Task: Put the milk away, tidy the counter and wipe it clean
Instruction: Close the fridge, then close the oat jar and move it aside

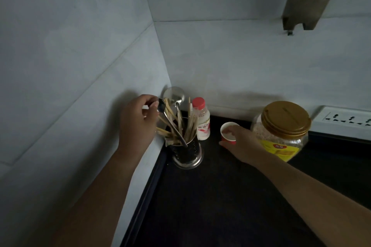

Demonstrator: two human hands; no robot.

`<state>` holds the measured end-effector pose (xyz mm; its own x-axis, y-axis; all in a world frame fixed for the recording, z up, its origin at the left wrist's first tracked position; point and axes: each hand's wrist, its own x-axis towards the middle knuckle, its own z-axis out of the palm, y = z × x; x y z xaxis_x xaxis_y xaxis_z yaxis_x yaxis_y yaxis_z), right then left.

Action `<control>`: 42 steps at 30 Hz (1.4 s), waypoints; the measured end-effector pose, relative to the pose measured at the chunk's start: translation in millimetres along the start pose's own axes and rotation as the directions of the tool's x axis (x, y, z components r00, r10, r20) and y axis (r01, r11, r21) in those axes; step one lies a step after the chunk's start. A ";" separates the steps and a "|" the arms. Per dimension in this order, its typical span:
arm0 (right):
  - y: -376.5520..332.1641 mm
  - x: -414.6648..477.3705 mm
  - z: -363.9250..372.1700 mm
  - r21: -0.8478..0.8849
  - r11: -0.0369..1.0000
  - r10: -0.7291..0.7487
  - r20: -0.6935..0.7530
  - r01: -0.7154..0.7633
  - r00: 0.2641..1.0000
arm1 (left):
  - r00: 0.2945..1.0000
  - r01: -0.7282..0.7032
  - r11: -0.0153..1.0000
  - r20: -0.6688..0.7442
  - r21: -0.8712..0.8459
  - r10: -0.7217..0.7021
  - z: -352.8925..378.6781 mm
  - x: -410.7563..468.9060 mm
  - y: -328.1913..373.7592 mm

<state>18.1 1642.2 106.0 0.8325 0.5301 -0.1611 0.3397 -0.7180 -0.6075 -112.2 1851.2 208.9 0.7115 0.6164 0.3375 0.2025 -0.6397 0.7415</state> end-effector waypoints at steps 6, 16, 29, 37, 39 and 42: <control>13.8 18.8 11.5 -0.243 0.969 0.065 0.088 -0.042 0.994 | 1.000 -0.005 0.999 -0.028 0.036 0.006 -3.4 7.8 1.3; 21.7 32.8 15.8 -0.228 0.973 0.043 0.081 -0.023 0.996 | 0.997 -0.026 0.985 0.070 0.169 0.014 30.9 10.0 -23.7; 22.3 34.4 13.8 -0.170 0.985 -0.001 0.095 0.017 0.995 | 0.954 0.039 0.991 0.290 0.128 -0.075 53.4 1.7 -45.2; 21.4 31.9 13.7 -0.197 0.980 0.000 0.079 0.016 0.997 | 0.958 0.019 0.993 0.281 0.119 -0.052 49.4 -1.8 -41.5; 21.1 31.8 13.4 -0.197 0.980 -0.009 0.076 0.024 0.997 | 0.946 0.045 0.993 0.314 0.107 -0.076 49.3 -2.1 -40.0; 22.5 30.6 13.1 -0.205 0.978 -0.012 0.072 0.027 0.997 | 0.943 0.036 0.994 0.325 0.108 -0.070 46.0 -4.1 -38.4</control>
<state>45.6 1648.2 77.2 0.7946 0.5698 -0.2094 0.4444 -0.7810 -0.4388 -91.9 1852.1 152.4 0.8755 0.4769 0.0783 0.2995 -0.6625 0.6866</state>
